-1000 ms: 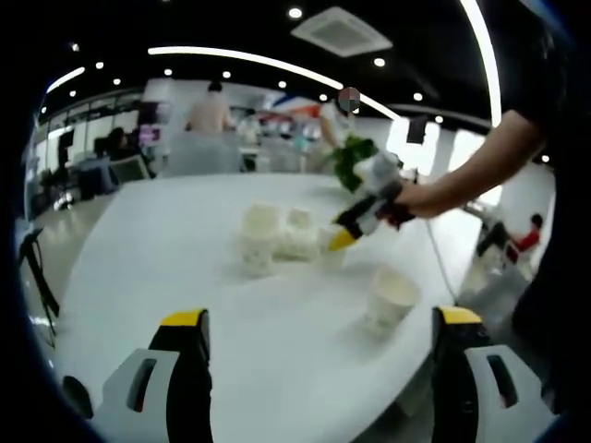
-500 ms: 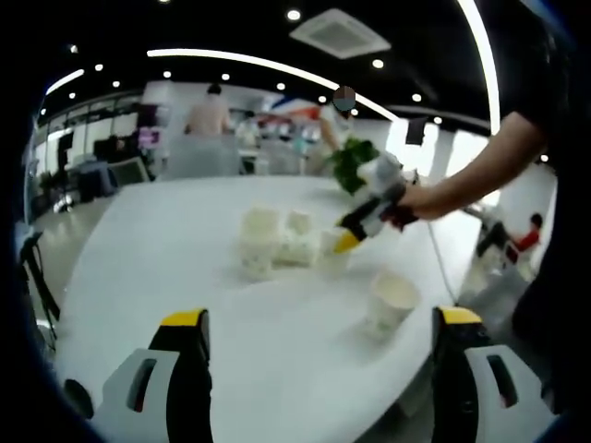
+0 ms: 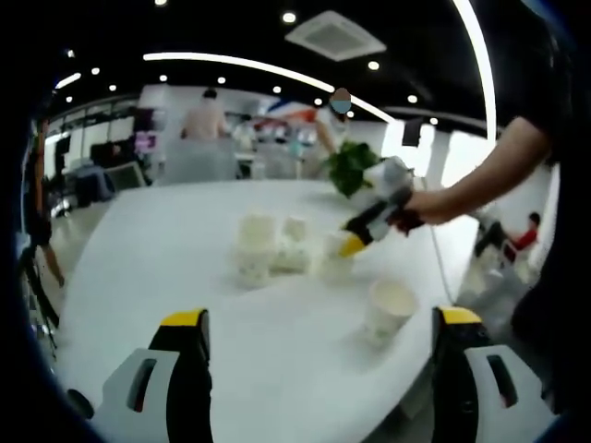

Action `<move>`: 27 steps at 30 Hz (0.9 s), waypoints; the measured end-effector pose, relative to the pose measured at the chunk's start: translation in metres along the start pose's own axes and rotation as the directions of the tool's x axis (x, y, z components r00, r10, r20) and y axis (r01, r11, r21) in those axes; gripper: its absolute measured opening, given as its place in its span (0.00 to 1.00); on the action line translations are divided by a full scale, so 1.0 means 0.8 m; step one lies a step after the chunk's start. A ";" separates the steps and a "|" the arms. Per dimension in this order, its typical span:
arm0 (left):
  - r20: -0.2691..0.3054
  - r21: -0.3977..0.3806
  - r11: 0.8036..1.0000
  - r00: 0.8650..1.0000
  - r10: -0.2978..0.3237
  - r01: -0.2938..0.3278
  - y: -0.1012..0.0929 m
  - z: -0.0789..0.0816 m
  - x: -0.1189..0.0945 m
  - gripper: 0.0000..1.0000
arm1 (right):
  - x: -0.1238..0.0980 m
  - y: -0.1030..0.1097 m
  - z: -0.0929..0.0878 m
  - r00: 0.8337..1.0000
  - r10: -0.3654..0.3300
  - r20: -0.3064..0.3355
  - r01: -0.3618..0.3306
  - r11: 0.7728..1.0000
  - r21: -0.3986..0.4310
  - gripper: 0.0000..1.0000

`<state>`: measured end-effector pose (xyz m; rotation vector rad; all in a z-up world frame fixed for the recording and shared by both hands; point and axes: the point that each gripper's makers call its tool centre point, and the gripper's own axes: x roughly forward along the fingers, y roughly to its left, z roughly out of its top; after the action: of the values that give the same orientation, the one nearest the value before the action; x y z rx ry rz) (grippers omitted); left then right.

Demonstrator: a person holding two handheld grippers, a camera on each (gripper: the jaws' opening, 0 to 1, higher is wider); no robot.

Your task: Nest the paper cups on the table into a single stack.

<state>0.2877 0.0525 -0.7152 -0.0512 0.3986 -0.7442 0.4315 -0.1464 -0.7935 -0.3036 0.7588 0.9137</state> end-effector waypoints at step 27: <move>0.016 0.045 0.997 0.998 -0.063 0.062 -0.012 0.031 0.025 1.00 | -0.058 0.018 0.029 0.993 -0.010 0.121 0.005 0.999 0.040 0.36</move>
<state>0.3037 0.0299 -0.6971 -0.0286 0.3654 -0.8137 0.4130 -0.1533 -0.7436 -0.2141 0.6622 0.9004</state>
